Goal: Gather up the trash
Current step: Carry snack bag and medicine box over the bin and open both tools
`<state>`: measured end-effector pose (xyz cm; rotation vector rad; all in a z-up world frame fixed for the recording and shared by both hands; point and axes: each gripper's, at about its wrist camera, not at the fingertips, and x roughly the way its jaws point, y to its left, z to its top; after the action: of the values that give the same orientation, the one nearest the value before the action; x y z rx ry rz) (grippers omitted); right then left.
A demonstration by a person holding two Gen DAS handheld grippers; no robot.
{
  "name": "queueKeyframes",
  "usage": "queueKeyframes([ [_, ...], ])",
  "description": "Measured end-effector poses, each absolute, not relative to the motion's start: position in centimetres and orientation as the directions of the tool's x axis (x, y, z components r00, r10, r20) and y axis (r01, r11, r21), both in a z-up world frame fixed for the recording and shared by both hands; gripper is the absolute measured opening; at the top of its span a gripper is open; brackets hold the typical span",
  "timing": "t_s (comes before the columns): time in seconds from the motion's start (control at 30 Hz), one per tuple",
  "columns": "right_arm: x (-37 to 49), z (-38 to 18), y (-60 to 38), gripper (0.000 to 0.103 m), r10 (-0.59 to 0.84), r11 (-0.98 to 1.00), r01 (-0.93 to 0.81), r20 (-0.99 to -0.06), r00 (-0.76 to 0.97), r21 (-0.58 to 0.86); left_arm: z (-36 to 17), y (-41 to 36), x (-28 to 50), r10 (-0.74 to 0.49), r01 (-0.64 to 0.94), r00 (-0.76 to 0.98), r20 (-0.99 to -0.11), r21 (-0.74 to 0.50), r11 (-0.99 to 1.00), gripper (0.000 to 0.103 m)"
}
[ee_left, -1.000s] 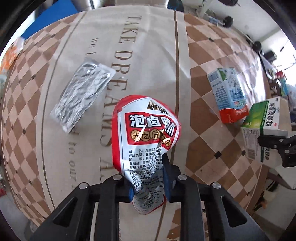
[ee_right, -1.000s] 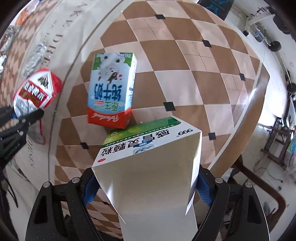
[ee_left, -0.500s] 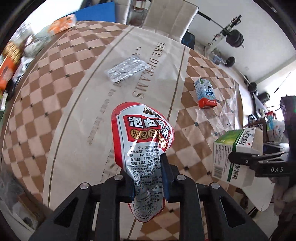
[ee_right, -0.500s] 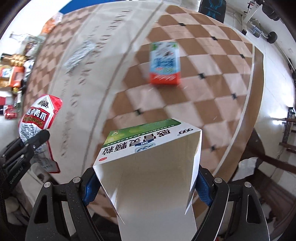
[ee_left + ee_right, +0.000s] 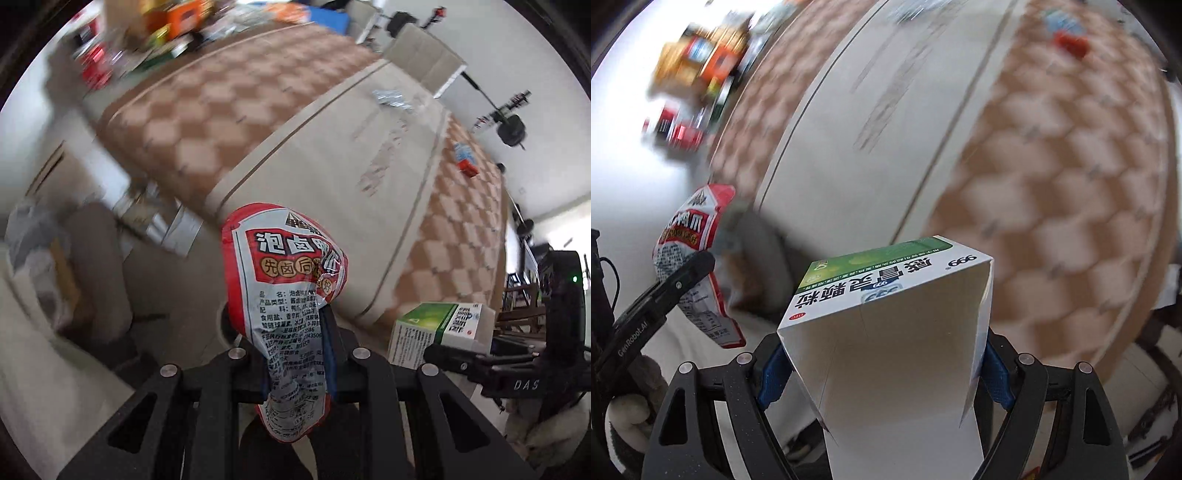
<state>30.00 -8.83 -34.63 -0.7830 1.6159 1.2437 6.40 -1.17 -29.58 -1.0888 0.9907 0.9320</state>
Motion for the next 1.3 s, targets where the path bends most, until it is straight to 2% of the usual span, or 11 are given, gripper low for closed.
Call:
queueKeyframes([
  [0.17,21.2,-40.7,-13.2,0.086,-0.058,0.226,-0.907,-0.924,-0.377,0.356,-36.0,-4.9,0.8,0.018,-0.963,0.260,-0.965,-0.258,0.072,0.018],
  [0.3,18.0,-48.0,-15.6,0.086,-0.134,0.252,-0.908,-0.917,-0.375,0.334,-43.8,-5.4,-0.5,-0.076,-0.959,0.282,-0.956,-0.283,-0.001,0.018],
  [0.43,17.5,-57.2,-16.4,0.086,-0.150,0.310,-0.901,-0.921,-0.361,0.303,-54.4,-3.9,-0.4,-0.172,-0.932,0.360,-0.917,-0.345,-0.111,0.018],
  [0.57,19.1,-66.5,-15.9,0.086,-0.127,0.388,-0.871,-0.919,-0.374,0.301,-64.1,-1.5,1.0,-0.224,-0.927,0.374,-0.900,-0.353,-0.127,0.019],
  [0.7,20.4,-74.0,-13.4,0.086,-0.102,0.415,-0.854,-0.917,-0.386,0.313,-71.3,0.3,3.3,-0.284,-0.932,0.362,-0.888,-0.349,-0.096,0.020],
  [0.8,20.8,-78.4,-11.7,0.087,-0.096,0.408,-0.856,-0.917,-0.387,0.318,-75.2,1.1,5.0,-0.328,-0.943,0.326,-0.887,-0.329,-0.049,0.025],
  [0.9,21.0,-81.7,-10.4,0.089,-0.102,0.396,-0.862,-0.917,-0.385,0.317,-77.3,0.8,5.6,-0.355,-0.954,0.289,-0.889,-0.298,-0.033,0.036],
  [0.97,21.0,-83.6,-9.6,0.093,-0.119,0.385,-0.865,-0.912,-0.393,0.323,-77.8,0.7,5.5,-0.350,-0.959,0.269,-0.897,-0.283,-0.013,0.059],
  [1.1,21.4,-85.1,-8.9,0.103,-0.140,0.369,-0.882,-0.921,-0.364,0.293,-77.0,0.5,4.5,-0.307,-0.969,0.234,-0.923,-0.247,0.005,0.073],
  [1.17,21.7,-85.1,-8.9,0.103,-0.138,0.374,-0.884,-0.925,-0.353,0.282,-76.3,0.5,3.9,-0.278,-0.976,0.200,-0.940,-0.214,0.024,0.097],
  [1.3,22.0,-83.7,-9.3,0.103,-0.142,0.359,-0.902,-0.941,-0.307,0.240,-73.4,-0.5,3.0,-0.195,-0.992,0.074,-0.978,-0.093,0.091,0.099],
])
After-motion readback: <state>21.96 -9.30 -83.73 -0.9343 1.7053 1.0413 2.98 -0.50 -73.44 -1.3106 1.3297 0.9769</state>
